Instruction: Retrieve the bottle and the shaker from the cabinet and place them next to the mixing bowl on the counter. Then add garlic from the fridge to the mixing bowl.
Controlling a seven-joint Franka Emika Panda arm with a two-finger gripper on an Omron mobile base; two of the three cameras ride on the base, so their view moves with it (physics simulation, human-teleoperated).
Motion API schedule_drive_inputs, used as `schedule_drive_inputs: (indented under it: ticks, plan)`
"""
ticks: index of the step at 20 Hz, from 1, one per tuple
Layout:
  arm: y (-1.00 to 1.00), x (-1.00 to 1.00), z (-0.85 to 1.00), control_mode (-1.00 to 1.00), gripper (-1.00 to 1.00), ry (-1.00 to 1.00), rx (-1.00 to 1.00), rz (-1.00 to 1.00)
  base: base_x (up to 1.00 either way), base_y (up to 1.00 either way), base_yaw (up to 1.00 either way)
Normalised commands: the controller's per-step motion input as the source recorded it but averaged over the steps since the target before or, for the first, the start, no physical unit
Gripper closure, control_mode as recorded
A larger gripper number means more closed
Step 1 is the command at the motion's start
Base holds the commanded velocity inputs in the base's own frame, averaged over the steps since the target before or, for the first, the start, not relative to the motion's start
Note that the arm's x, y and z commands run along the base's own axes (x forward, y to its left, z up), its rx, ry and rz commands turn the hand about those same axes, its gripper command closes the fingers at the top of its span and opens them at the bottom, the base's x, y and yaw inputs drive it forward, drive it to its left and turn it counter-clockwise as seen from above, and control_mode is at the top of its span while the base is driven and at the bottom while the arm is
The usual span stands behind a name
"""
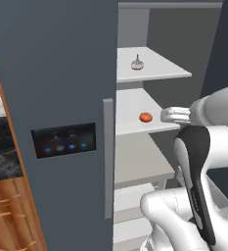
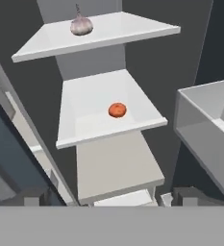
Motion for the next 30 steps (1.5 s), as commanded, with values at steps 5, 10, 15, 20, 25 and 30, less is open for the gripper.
schedule_drive_inputs:
  ticks: [5,10,15,20,25,30]
  plan:
    - [-0.01,0.00,0.69,-1.00,-1.00,0.00,-0.09,0.03,0.00,0.00,0.00]
    - [-0.07,0.47,0.53,-1.00,-1.00,0.02,-0.03,0.09,0.00,0.00,0.00]
    - [-0.01,0.56,0.43,-1.00,-1.00,0.01,0.00,0.15,0.00,0.00,0.00]
    - [0.00,0.71,0.13,-1.00,-1.00,0.10,0.00,0.01,0.00,0.00,0.00]
    - [0.00,0.82,0.00,-1.00,-1.00,0.02,0.00,-0.01,0.00,0.00,0.00]
    - [0.05,0.89,-0.06,-1.00,-1.00,-0.01,0.00,-0.02,0.00,0.00,0.00]
